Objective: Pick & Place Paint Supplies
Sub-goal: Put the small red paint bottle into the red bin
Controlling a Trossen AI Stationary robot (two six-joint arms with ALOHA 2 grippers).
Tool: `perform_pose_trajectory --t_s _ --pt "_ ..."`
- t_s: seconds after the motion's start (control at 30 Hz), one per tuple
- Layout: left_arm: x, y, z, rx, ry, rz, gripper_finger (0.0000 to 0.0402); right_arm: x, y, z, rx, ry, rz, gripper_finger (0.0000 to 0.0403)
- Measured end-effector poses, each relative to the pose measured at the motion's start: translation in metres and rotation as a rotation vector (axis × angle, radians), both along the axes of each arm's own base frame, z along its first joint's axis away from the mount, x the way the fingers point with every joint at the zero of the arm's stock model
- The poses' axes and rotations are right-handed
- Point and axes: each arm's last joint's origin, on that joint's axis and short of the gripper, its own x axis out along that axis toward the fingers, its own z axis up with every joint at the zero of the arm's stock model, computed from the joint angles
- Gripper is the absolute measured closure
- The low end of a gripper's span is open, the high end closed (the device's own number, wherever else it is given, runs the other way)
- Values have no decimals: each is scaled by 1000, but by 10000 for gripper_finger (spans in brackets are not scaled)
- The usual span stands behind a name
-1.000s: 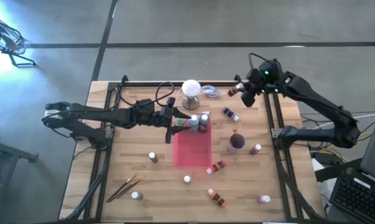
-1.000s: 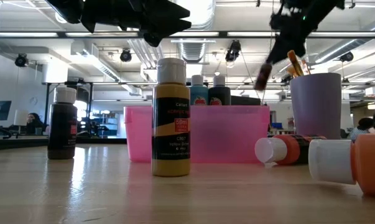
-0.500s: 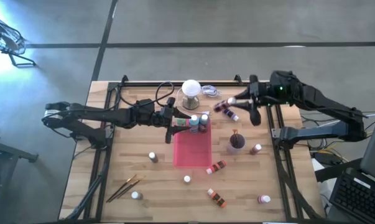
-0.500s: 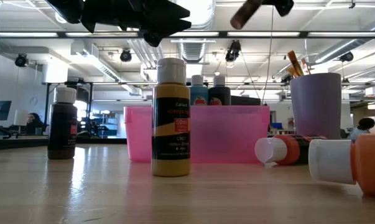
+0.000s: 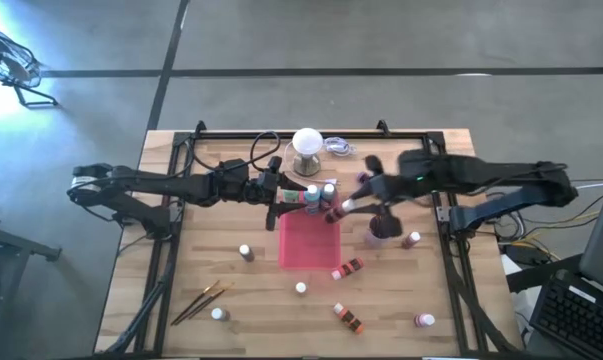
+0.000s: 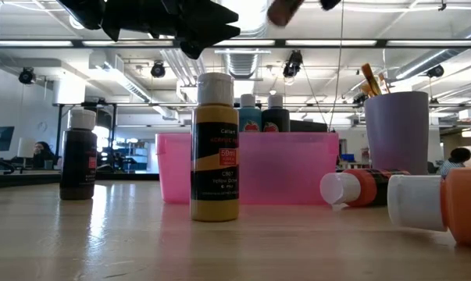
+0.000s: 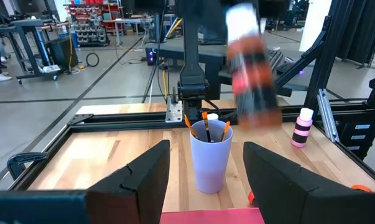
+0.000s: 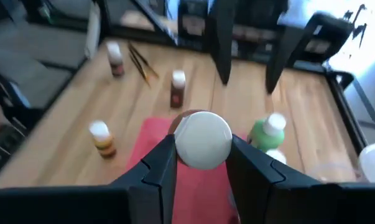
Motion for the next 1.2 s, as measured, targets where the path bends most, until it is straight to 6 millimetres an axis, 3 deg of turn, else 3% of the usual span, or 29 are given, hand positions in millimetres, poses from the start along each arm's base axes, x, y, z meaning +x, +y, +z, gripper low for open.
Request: perform_pose_trajectory --t_s 0.17,0.53,0.8,1.2 --pt "0 0 0 0 2 0 193 29 -1 -29 -1 133 -27 294" --pt "0 0 -3 -4 28 0 193 63 -4 -85 -2 398 -212 294" --pt "0 0 -3 -4 30 0 193 76 -5 -106 14 465 -236 294" --pt "0 0 -3 -4 35 0 193 87 -8 -131 -107 545 -274 294"
